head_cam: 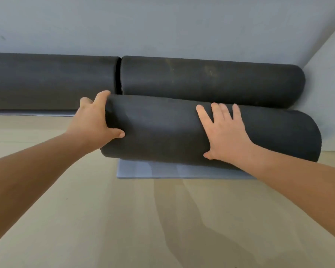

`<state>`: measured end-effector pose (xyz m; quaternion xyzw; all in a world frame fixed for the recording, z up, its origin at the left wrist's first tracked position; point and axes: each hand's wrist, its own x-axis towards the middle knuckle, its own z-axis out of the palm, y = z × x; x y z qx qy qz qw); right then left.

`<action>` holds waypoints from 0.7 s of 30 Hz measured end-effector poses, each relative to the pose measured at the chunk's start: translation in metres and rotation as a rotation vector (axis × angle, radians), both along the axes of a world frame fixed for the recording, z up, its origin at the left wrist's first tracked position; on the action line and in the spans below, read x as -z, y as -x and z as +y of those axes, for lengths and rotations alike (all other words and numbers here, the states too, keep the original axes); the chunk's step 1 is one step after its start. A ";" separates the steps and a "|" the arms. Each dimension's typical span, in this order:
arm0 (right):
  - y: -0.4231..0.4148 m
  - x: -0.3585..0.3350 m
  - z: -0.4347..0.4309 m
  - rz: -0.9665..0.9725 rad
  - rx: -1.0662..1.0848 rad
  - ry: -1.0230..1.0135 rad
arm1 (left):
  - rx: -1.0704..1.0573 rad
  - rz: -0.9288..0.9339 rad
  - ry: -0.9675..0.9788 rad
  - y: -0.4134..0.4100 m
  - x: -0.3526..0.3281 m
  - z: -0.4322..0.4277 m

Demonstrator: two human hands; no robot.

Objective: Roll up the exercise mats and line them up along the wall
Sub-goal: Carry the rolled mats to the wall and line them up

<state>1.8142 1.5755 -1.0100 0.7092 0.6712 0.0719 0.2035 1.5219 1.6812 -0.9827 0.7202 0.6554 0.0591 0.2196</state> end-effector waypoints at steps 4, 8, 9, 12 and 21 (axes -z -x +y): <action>-0.013 0.009 0.001 -0.062 0.006 -0.043 | -0.006 -0.031 -0.043 -0.003 0.019 -0.009; 0.004 0.019 -0.014 -0.086 0.053 -0.008 | 0.015 -0.010 -0.035 0.000 0.037 -0.023; 0.008 0.017 -0.016 -0.079 0.063 -0.002 | 0.023 -0.008 -0.032 0.002 0.038 -0.024; 0.020 0.004 -0.017 0.020 0.059 0.002 | 0.043 -0.054 -0.023 0.009 0.038 -0.030; 0.174 -0.040 0.002 0.373 -0.386 0.074 | 0.015 -0.013 0.150 0.130 0.022 -0.084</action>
